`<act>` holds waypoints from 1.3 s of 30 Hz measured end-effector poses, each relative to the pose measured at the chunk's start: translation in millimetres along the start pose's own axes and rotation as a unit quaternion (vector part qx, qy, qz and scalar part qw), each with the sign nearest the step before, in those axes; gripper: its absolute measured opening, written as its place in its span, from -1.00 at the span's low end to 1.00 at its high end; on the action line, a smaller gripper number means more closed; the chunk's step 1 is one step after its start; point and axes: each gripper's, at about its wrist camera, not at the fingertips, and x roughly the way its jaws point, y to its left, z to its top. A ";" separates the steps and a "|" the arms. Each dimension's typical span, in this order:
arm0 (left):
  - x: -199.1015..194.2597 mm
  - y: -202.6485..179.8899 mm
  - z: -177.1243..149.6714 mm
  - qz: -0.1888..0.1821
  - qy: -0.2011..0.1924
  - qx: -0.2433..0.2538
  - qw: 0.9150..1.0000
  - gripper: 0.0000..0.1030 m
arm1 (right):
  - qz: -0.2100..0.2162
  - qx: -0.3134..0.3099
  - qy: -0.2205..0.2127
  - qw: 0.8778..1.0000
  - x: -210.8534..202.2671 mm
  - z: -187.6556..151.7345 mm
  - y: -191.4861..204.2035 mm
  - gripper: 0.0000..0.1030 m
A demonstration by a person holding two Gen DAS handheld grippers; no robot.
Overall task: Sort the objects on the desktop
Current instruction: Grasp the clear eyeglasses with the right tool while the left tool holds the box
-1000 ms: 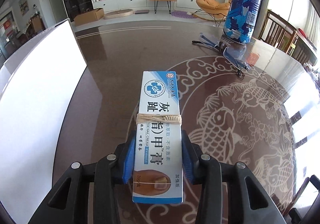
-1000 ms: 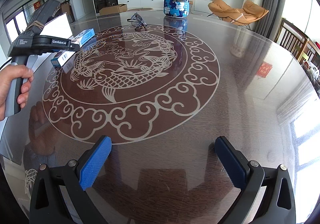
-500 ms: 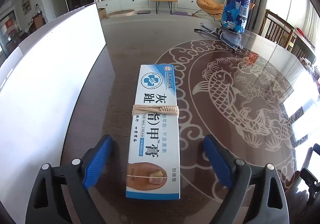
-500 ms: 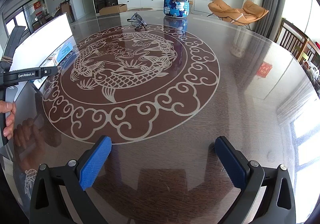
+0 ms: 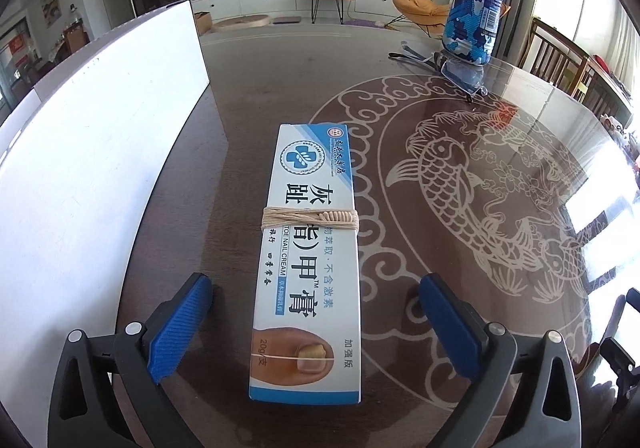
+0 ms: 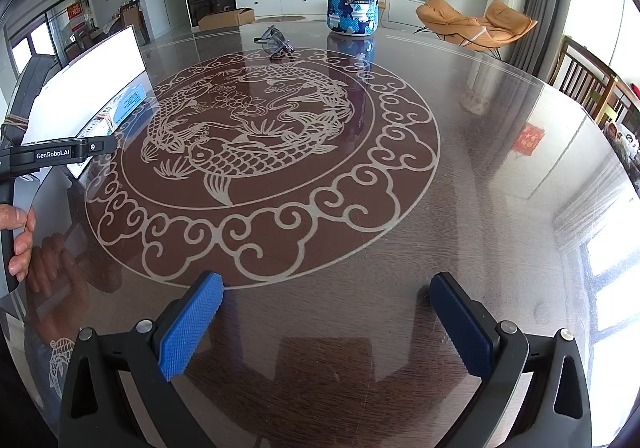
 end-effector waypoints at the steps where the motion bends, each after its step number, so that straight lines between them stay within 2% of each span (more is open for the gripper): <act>1: -0.2 -0.1 -0.2 0.000 0.000 0.000 1.000 1.00 | 0.000 0.000 0.000 1.000 -0.2 -0.2 0.1 1.00; 3: 0.0 -0.1 -0.3 0.000 0.000 0.000 1.000 1.00 | 0.002 -0.003 0.000 1.000 2.8 3.8 1.7 1.00; 6: -0.2 -0.4 -0.2 0.000 0.000 0.000 1.000 1.00 | 0.017 -0.024 0.002 1.000 20.3 27.9 8.9 1.00; 13: 0.1 -0.6 -0.3 0.000 -0.001 0.000 1.000 1.00 | 0.036 -0.053 0.000 0.998 98.3 134.2 28.5 1.00; 17: 0.2 -0.4 -0.3 0.000 0.000 0.000 1.000 1.00 | 0.030 -0.044 0.000 0.999 142.4 194.9 39.6 1.00; 21: 0.2 -0.8 -0.2 0.000 -0.001 0.000 1.000 1.00 | 0.024 -0.037 0.000 0.999 178.0 243.4 47.7 1.00; 24: 0.3 -0.8 -0.5 0.000 -0.001 0.000 1.000 1.00 | 0.034 -0.049 0.007 0.998 193.7 266.5 53.2 0.99; 26: 0.3 -0.8 -0.6 0.000 -0.001 0.000 1.000 1.00 | 0.034 -0.047 -0.014 0.998 192.5 271.1 53.8 0.61; 28: 0.4 -0.9 -0.6 -0.001 -0.001 0.000 1.000 1.00 | 0.033 -0.044 -0.028 0.998 188.9 271.9 53.1 -0.31; 30: 0.2 -0.9 -0.4 -0.001 -0.001 0.000 1.000 1.00 | 0.036 -0.046 -0.031 0.998 184.5 266.4 52.7 -0.46; 34: 0.3 -1.4 0.2 0.000 -0.001 0.000 1.000 1.00 | 0.050 -0.045 -0.032 0.997 163.5 238.8 50.2 -0.46; 39: 0.3 -1.5 0.5 0.000 -0.001 0.000 1.000 1.00 | 0.054 -0.058 -0.031 0.996 112.5 169.0 47.1 -0.45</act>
